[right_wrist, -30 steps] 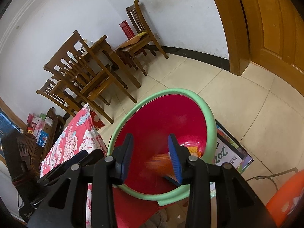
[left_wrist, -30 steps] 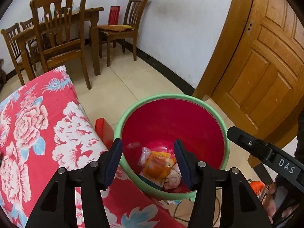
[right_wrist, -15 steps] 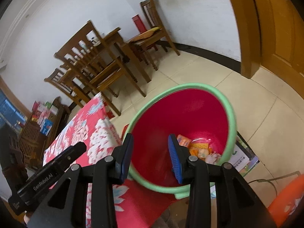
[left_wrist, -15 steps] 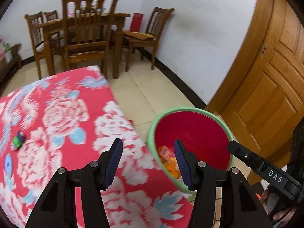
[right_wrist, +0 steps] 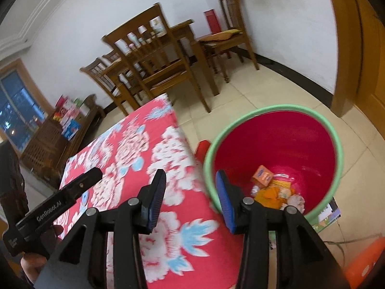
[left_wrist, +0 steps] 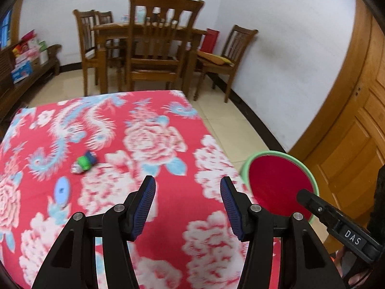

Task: Collect trash
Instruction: 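Move both open tools back over the table toward the blue disc and toy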

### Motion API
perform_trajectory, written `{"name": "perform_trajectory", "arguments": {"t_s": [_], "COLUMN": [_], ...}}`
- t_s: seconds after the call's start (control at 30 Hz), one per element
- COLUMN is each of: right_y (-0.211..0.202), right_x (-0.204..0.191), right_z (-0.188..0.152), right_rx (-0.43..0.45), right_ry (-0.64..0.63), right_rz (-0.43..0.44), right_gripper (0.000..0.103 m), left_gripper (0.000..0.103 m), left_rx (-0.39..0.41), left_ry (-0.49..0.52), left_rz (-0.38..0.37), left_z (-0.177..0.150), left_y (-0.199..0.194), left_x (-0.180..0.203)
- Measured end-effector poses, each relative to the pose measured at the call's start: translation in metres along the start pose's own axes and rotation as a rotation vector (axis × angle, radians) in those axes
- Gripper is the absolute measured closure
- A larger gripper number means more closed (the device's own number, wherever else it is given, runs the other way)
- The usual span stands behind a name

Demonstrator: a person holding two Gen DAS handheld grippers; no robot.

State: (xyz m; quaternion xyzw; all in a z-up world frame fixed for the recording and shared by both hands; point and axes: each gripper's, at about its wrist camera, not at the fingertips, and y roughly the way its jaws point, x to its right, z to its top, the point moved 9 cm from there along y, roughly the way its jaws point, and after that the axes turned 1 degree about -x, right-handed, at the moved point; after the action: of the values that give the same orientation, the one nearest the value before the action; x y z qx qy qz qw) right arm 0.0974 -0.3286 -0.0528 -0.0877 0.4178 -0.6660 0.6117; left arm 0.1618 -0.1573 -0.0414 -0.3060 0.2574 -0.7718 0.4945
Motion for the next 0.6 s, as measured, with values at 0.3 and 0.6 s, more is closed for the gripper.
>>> {"name": "perform_trajectory", "arguments": {"t_s": [0.3,0.6], "right_y": [0.014,0.031], "right_x": [-0.054,-0.095], "right_z": [-0.009,-0.025], "right_rx": [-0.034,-0.078], "right_ry": [-0.111,-0.190], "right_rz": [0.039,0.062], "right_gripper": [0.052,0.051], "left_gripper": [0.046,0.046], "left_rx": [0.028,0.038], "left_ry": [-0.084,-0.143], "left_rz": [0.061,0.138], "left_z": [0.000,-0.004], "left_y": [-0.019,-0.029], "left_x": [-0.059,-0.114]}}
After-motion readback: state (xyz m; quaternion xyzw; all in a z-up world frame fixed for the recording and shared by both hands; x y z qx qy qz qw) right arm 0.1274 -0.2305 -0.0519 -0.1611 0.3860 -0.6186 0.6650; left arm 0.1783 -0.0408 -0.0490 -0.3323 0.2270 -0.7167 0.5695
